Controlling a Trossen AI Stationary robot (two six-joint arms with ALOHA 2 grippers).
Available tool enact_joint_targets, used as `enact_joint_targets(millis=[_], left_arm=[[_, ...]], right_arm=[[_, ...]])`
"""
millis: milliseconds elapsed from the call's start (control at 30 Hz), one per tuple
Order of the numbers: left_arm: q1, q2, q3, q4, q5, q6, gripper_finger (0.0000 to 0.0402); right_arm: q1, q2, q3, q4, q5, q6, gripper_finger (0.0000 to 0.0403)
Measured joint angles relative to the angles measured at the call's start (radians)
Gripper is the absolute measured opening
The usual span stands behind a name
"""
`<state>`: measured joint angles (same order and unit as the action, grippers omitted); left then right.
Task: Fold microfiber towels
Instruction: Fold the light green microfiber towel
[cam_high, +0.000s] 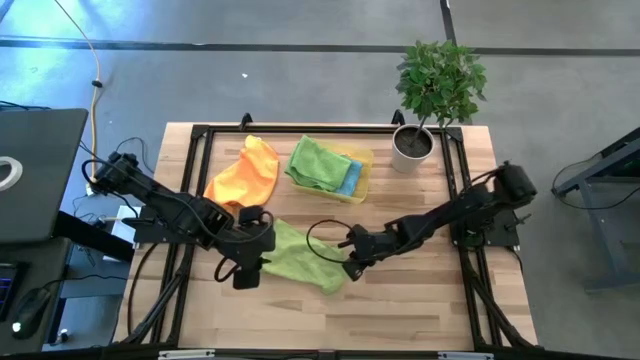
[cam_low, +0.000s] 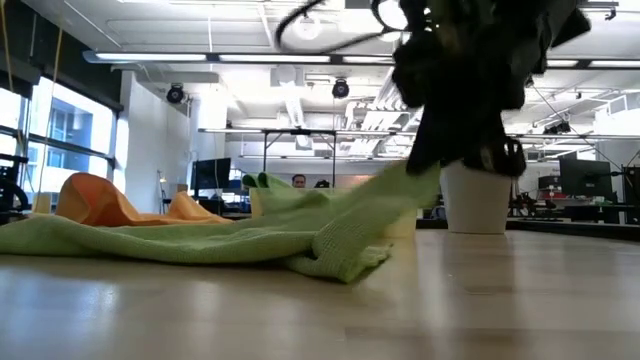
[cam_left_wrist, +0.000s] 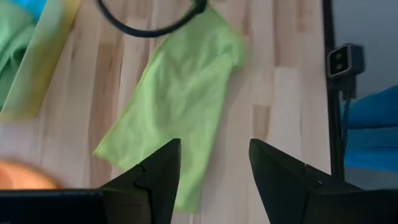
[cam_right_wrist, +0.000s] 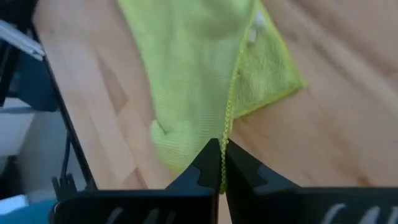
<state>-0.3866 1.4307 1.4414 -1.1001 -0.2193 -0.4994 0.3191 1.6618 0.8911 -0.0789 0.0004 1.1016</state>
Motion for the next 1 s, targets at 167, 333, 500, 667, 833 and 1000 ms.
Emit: enact_joint_targets(millis=[167,333,500,667,833,1000], left_arm=[[0.03,0.021,-0.011,0.082,0.022,0.148,0.0181],[0.08,0.03,-0.083,0.335,0.089,0.318,0.0181],[0.14,0.031,-0.202,0.648,0.152,0.395,0.0181],[0.208,0.054,-0.314,0.895,0.232,0.383,0.0181],[0.256,0.114,-0.344,1.005,0.317,0.295,0.0181],[0.272,0.209,-0.343,1.122,0.388,0.309,0.0181]], right_arm=[[0.025,-0.111,0.0,-0.068,0.057,-0.132,0.0001],[0.068,-0.189,0.0,-0.08,0.098,-0.346,0.0],[0.107,-0.243,0.0,-0.083,0.162,-0.487,0.0],[0.122,-0.263,0.021,-0.101,0.122,-0.476,0.0],[0.122,-0.247,0.158,-0.307,0.076,-0.41,0.0],[0.123,-0.201,0.345,-0.588,0.065,-0.487,0.0]])
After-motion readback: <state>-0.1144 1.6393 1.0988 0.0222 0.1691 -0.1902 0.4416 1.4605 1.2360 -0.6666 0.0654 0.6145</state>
